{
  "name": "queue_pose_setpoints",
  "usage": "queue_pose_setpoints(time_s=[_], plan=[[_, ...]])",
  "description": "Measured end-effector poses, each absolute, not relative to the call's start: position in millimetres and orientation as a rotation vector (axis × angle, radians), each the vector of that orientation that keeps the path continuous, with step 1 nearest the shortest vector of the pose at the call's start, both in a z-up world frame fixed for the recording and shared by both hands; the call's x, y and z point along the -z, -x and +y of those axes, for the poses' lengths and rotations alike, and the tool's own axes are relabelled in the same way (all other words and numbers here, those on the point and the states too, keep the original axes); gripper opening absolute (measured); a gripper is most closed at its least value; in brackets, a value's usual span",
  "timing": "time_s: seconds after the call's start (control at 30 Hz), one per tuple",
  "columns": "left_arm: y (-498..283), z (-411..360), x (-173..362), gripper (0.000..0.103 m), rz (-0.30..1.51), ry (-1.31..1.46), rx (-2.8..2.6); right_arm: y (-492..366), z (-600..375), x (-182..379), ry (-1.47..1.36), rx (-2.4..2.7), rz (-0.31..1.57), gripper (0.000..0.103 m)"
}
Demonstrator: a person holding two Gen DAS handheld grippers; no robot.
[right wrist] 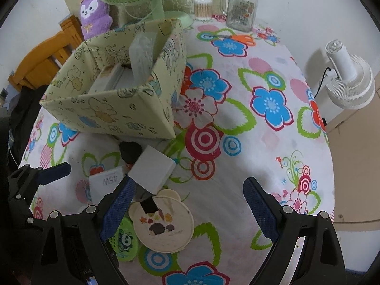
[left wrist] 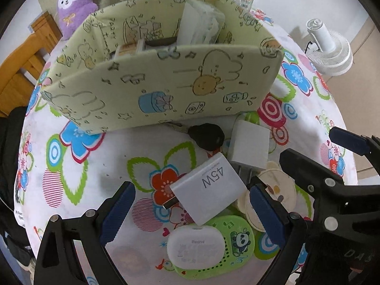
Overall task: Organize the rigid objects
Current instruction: 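Lower the left gripper onto the flat white charger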
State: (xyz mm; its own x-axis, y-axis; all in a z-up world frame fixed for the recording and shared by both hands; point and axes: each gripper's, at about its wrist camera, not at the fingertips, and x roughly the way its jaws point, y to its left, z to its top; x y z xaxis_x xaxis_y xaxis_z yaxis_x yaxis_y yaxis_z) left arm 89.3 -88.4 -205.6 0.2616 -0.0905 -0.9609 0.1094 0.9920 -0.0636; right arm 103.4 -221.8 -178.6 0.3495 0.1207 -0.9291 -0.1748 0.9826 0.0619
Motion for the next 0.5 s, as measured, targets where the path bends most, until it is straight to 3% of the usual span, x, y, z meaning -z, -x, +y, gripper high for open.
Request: queue_pose_setpoints(time_s=[0.33, 0.5], plan=[[-94, -96, 222, 0.098, 1.327, 0.019, 0.125, -107, -222, 194, 0.053, -0.2, 1.232, 0.094], [-96, -96, 227, 0.083, 1.339, 0.075, 0.156, -108, -220, 198, 0.054, -0.203, 1.24, 0.094]])
